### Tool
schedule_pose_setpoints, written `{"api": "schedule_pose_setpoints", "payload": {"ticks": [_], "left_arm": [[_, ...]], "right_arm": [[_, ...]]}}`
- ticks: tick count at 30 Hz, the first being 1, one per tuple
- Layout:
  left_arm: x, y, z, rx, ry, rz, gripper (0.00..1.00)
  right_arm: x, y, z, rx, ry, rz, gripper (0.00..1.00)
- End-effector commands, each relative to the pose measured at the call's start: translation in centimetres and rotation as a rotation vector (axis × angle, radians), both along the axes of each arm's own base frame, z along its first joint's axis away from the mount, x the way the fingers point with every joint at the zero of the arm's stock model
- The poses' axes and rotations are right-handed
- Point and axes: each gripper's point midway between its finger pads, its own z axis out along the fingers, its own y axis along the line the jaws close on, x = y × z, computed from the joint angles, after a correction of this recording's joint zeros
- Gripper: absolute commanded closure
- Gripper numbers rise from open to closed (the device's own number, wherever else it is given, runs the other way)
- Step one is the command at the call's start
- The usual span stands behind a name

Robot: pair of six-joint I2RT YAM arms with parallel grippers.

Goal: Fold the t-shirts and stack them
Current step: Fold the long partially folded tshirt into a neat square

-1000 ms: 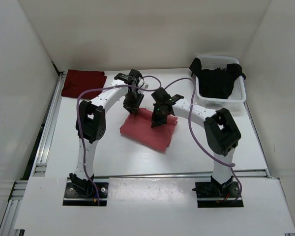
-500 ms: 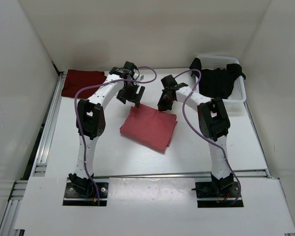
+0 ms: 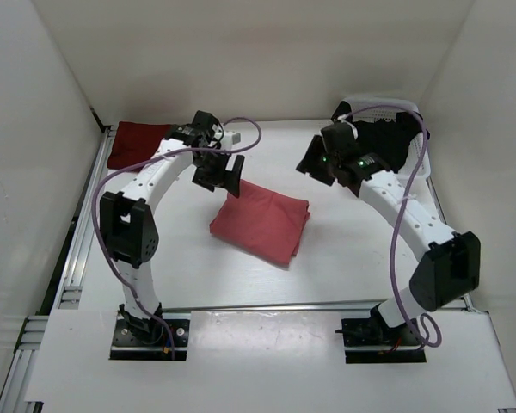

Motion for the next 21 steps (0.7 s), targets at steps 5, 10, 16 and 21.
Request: {"api": "schedule_pose_setpoints", "payload": {"ticks": [5, 10, 16, 21], "left_arm": [[-0.7, 0.7, -5.4, 0.006, 0.113, 0.014, 0.0], [-0.7, 0.7, -6.5, -0.053, 0.155, 0.02, 0.0], [-1.8, -0.9, -8.7, -0.112, 0.236, -0.014, 0.0], [-2.2, -0.8, -11.6, -0.099, 0.353, 0.0, 0.08]], "right_arm": [[-7.5, 0.1, -10.8, -0.004, 0.286, 0.064, 0.42], [-9.0, 1.5, -13.3, 0.084, 0.347, 0.097, 0.42], [-9.6, 1.2, -16.0, 0.069, 0.409, 0.074, 0.42], [-9.0, 1.5, -16.7, 0.052, 0.43, 0.078, 0.43]]}}
